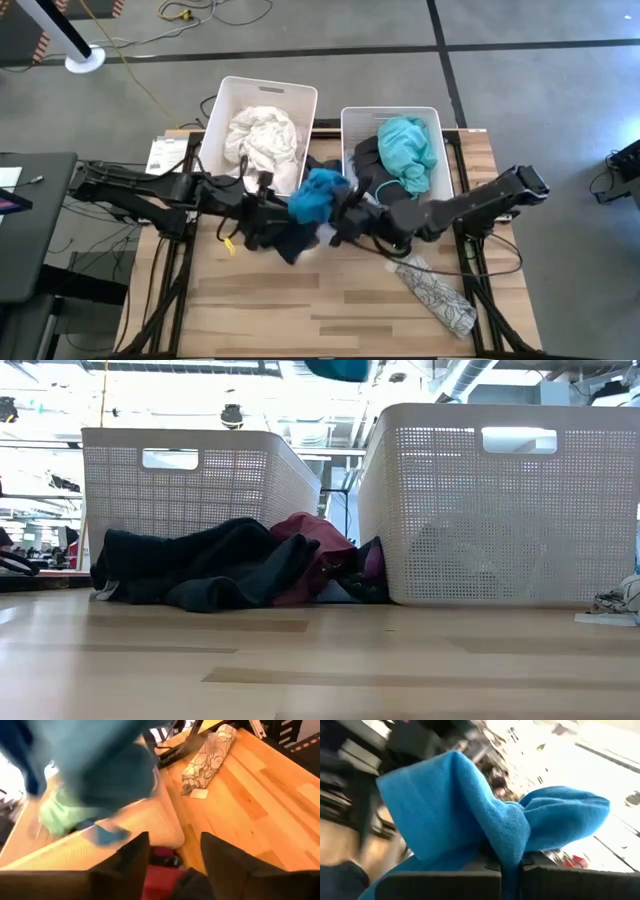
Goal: Sort clothes
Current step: Put the blue shorts into the right white laundry bin
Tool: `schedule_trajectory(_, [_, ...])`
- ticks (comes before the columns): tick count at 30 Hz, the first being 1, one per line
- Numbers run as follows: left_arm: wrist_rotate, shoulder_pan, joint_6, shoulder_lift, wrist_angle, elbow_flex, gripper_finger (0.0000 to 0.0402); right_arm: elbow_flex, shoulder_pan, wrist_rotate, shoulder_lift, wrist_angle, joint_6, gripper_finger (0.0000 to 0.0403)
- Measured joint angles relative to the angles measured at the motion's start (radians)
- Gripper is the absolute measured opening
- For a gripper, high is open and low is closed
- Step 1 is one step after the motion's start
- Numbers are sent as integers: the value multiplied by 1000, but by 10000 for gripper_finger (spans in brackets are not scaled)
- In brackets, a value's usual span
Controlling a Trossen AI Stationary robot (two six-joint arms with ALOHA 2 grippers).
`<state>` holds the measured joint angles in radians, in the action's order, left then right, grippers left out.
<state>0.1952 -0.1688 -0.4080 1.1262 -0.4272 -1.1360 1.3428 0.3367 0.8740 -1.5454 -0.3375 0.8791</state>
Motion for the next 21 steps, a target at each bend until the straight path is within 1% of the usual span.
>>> schedule_trajectory(3, [39,0,34,-43,-61,-2,211,-5,-17,14,42,30,-4,11])
schedule_trajectory(5, [45,1,65,-63,-105,-4,225,-5,-31,19,80,35,-15,11])
schedule_trajectory(8, [46,1,121,-82,-186,-3,231,-4,-56,28,146,82,-50,11])
schedule_trajectory(12, [54,1,207,-95,-325,-4,232,-5,-107,53,216,220,-147,11])
schedule_trajectory(14, [55,0,252,-93,-399,-2,232,-5,-139,64,252,311,-217,11])
schedule_trajectory(15, [55,-3,274,-93,-407,9,232,-5,-156,65,270,360,-262,11])
schedule_trajectory(21, [53,-18,335,-122,-395,129,232,-6,-289,54,341,725,-595,11])
